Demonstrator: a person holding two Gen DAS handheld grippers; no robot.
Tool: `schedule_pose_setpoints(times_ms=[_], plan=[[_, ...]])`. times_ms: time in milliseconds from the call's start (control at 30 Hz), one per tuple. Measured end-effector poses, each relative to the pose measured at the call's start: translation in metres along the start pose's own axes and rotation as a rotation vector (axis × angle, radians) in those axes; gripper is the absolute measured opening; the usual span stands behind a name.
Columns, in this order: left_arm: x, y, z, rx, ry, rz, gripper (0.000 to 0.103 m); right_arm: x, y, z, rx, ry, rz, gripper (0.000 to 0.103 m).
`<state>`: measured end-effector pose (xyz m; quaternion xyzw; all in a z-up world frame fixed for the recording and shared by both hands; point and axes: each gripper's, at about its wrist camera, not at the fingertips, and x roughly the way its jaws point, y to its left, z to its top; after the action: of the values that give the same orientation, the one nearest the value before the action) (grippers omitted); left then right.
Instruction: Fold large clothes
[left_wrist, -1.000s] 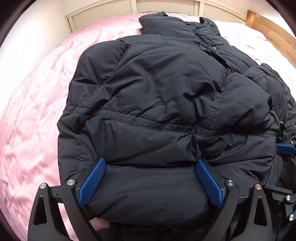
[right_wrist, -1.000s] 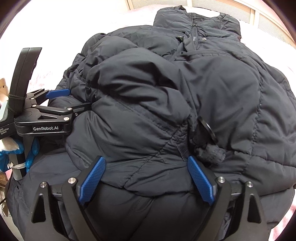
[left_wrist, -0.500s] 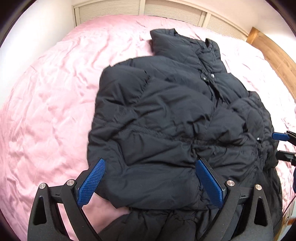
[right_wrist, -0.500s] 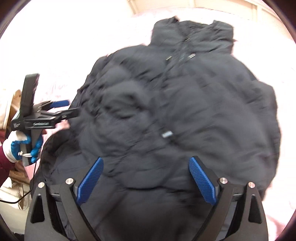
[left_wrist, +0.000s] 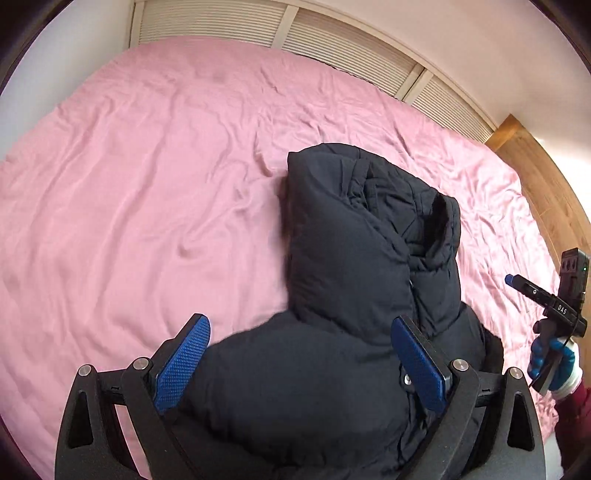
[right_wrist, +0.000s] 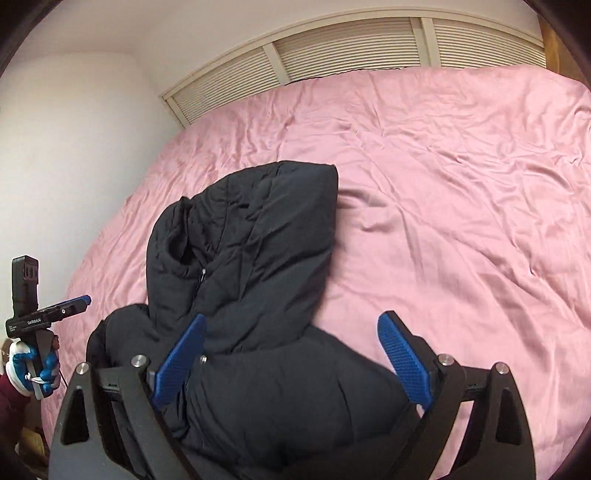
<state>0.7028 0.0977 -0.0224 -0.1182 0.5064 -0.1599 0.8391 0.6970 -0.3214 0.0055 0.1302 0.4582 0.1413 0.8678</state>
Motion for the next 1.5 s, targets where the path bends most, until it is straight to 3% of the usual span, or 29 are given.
schedule_pose_setpoints(times_ms=[133,333,633,733,900,967,1000,1033,1067,1333,1500], plan=[[0.042,0.01,0.036,-0.1,0.015,-0.06,0.097,0.038,-0.017,0.033,0.086,-0.02,0.061,0.095],[0.076,0.022,0.072,-0.228,-0.039,-0.147,0.097,0.084,-0.029,0.054,0.163,-0.031,0.113,0.095],[0.117,0.015,0.099,-0.267,-0.058,-0.145,0.096,0.124,-0.031,0.082,0.185,-0.053,0.099,0.094],[0.123,0.008,0.102,-0.257,-0.052,-0.144,0.093,0.133,-0.032,0.091,0.192,-0.046,0.088,0.086],[0.135,0.003,0.105,-0.272,-0.018,-0.11,0.071,0.149,-0.03,0.1,0.214,-0.01,0.083,0.07],[0.137,-0.001,0.105,-0.263,-0.005,-0.112,0.045,0.155,-0.026,0.1,0.207,0.019,0.07,0.054],[0.136,-0.004,0.105,-0.251,-0.001,-0.095,0.038,0.156,-0.022,0.101,0.188,0.026,0.058,0.038],[0.135,-0.007,0.105,-0.24,0.002,-0.082,0.025,0.155,-0.018,0.101,0.168,0.03,0.043,0.025],[0.133,-0.008,0.105,-0.236,0.003,-0.076,0.019,0.153,-0.014,0.101,0.144,0.039,0.029,0.023],[0.081,-0.022,0.09,-0.198,-0.057,-0.117,0.013,0.1,0.014,0.095,0.005,0.043,-0.011,0.017],[0.032,-0.031,0.068,-0.187,-0.116,-0.198,0.013,0.045,0.033,0.081,-0.042,0.006,-0.001,0.017]])
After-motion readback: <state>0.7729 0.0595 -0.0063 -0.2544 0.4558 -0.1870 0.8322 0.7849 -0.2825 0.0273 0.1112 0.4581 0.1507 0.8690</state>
